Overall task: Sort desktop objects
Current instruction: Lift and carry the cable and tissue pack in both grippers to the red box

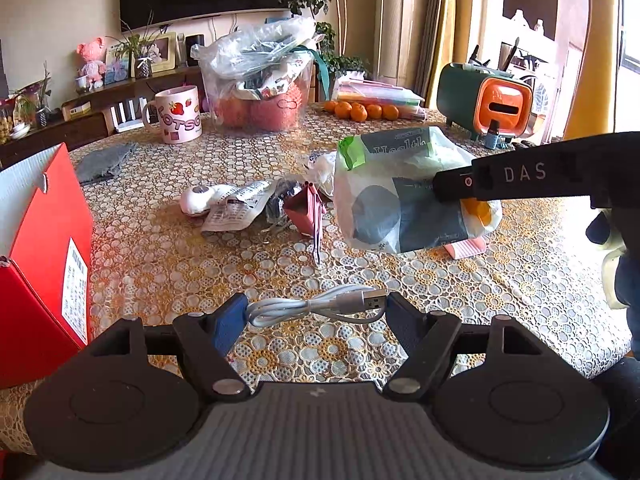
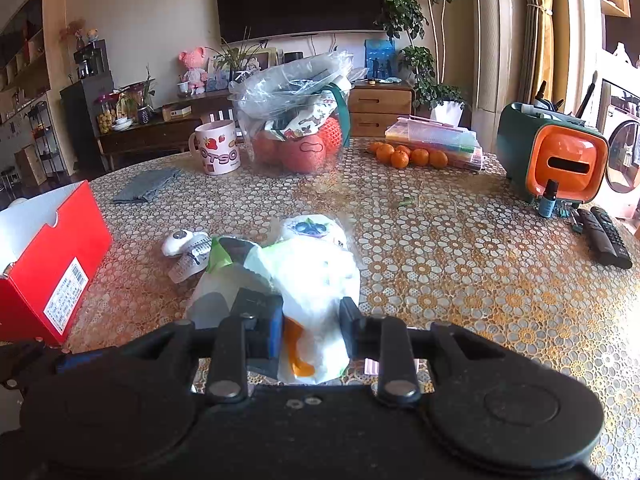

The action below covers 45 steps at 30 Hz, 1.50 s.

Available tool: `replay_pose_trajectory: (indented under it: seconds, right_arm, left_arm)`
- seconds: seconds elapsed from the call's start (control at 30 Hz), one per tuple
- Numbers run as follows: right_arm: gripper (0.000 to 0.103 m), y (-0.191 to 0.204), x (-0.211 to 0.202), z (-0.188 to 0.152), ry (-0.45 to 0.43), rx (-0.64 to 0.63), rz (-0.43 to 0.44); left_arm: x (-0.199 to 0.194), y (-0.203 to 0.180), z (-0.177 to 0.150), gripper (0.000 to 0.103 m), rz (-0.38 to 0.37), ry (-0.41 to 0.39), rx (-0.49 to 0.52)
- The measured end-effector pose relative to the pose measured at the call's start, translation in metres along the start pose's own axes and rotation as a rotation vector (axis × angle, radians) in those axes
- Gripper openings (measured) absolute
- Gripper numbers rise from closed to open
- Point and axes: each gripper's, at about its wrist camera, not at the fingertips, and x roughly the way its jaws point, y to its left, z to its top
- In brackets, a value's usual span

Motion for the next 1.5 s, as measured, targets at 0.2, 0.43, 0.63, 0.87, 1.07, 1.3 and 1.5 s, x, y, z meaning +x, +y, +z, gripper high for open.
replay_pose_trajectory:
  seconds: [0.2,0.43,0.63,0.87,1.07,1.3,1.5]
  right_arm:
    - [0.028,0.008,-0.013,0.005,-0.022,0.003,0.012]
    - [0.028,0.019,-0.027,0.011,-0.045,-0.006,0.024]
    - [0.028,0.037,-0.039,0.018,-0.065,-0.019,0.047]
    - [0.028,0.065,-0.047,0.026,-0.085,-0.043,0.093]
    - [0.027,0.089,-0.052,0.034,-0.106,-0.072,0.121]
    - [0.027,0.123,-0.051,0.047,-0.119,-0.129,0.167]
    - [0.027,0.160,-0.041,0.055,-0.109,-0.180,0.219]
  left_arm:
    - [-0.018,0.008,0.009,0.075,0.003,-0.032,-0.010]
    - [-0.039,0.025,0.018,0.075,0.013,-0.068,-0.018]
    - [-0.057,0.043,0.023,0.075,0.036,-0.094,-0.033]
    - [-0.079,0.068,0.025,0.075,0.069,-0.119,-0.045]
    - [-0.094,0.091,0.027,0.075,0.100,-0.140,-0.066]
    - [-0.111,0.123,0.024,0.075,0.154,-0.160,-0.090]
    - [-0.123,0.157,0.019,0.075,0.209,-0.157,-0.115]
